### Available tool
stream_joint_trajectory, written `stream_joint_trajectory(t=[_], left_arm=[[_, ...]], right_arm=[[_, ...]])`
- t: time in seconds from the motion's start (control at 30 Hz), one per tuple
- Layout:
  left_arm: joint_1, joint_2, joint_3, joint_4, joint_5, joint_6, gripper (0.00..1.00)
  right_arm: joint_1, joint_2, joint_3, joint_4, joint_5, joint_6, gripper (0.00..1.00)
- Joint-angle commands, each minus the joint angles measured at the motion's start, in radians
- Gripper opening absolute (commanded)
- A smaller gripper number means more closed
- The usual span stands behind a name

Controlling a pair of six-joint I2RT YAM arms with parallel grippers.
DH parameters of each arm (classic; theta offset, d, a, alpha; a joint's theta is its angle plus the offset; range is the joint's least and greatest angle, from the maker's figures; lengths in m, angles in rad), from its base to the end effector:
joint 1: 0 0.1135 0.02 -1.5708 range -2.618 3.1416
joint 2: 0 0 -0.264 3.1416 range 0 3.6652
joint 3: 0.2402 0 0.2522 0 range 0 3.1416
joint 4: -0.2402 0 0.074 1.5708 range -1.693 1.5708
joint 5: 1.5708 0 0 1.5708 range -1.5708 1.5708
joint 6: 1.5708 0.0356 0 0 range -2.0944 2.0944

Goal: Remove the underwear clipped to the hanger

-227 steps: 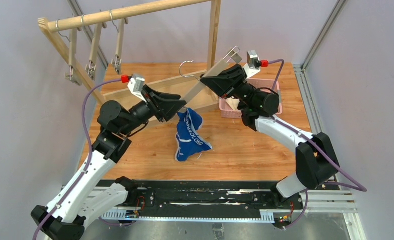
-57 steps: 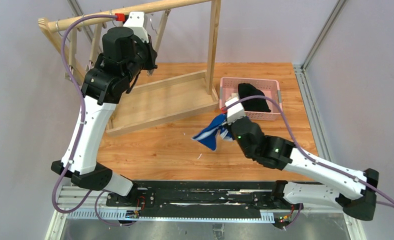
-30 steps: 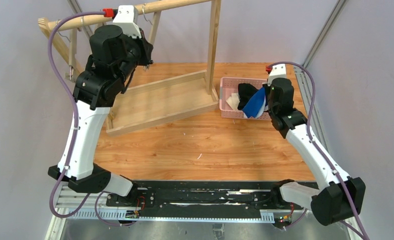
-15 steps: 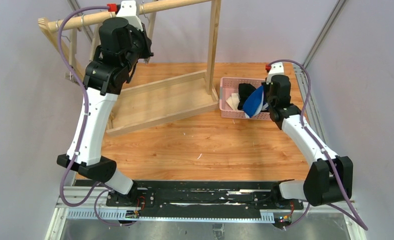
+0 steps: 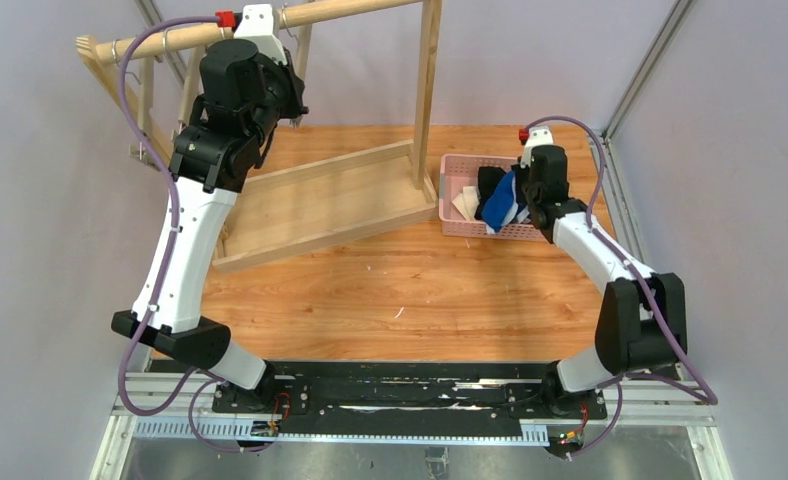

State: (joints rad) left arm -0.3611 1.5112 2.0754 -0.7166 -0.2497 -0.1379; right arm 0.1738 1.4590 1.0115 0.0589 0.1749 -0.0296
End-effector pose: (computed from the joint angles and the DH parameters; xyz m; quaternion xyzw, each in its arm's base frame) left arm 0.2711 -0.0930 0.5422 0.0033 0.7573 -0.0680 0.6495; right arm 0.3342 0.0524 0.2826 -0.0356 0.8278 -0.0323 0.5589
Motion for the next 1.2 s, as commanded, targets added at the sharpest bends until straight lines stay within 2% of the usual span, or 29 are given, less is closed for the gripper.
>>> stream_joint_trajectory(t=[0.0,0.2,0.43,0.47,0.53,0.57,0.63,0.7,0.8,0.97,1.17], left_arm=[[0.007,-0.013,-0.015,0.010,-0.005,-0.006,0.02],[0.007,-0.011,-0.021,0.008,0.003,-0.010,0.03],[0.007,-0.048,-0.070,0.024,0.008,-0.009,0.09],[0.007,-0.055,-0.077,0.025,0.008,-0.007,0.13],[0.007,-0.070,-0.089,0.028,0.010,-0.006,0.31],[0.007,-0.078,-0.091,0.030,0.008,-0.003,0.35],[0.007,-0.091,-0.096,0.031,0.005,0.005,0.42],[0.007,-0.104,-0.096,0.029,0.003,0.007,0.43],[0.007,-0.126,-0.096,0.026,0.000,0.012,0.44],[0.007,-0.180,-0.106,0.034,-0.028,0.027,0.53],[0.007,-0.230,-0.108,0.013,-0.034,0.031,0.54]], right_arm=[[-0.016,0.055,0.130,0.019,-0.053,0.013,0.00],[-0.016,0.162,0.229,-0.014,-0.069,0.005,0.00],[-0.023,0.295,0.216,-0.051,-0.085,0.039,0.00],[-0.026,0.310,0.216,-0.059,-0.090,0.049,0.01],[-0.031,0.336,0.229,-0.084,-0.103,0.061,0.01],[-0.031,0.346,0.238,-0.101,-0.109,0.064,0.01],[-0.033,0.345,0.259,-0.134,-0.118,0.064,0.14],[-0.033,0.325,0.276,-0.151,-0.107,0.064,0.31],[-0.034,0.272,0.288,-0.159,-0.065,0.054,0.49],[-0.033,0.149,0.286,-0.159,-0.025,0.025,0.59],[-0.033,0.005,0.275,-0.178,0.002,0.009,0.61]])
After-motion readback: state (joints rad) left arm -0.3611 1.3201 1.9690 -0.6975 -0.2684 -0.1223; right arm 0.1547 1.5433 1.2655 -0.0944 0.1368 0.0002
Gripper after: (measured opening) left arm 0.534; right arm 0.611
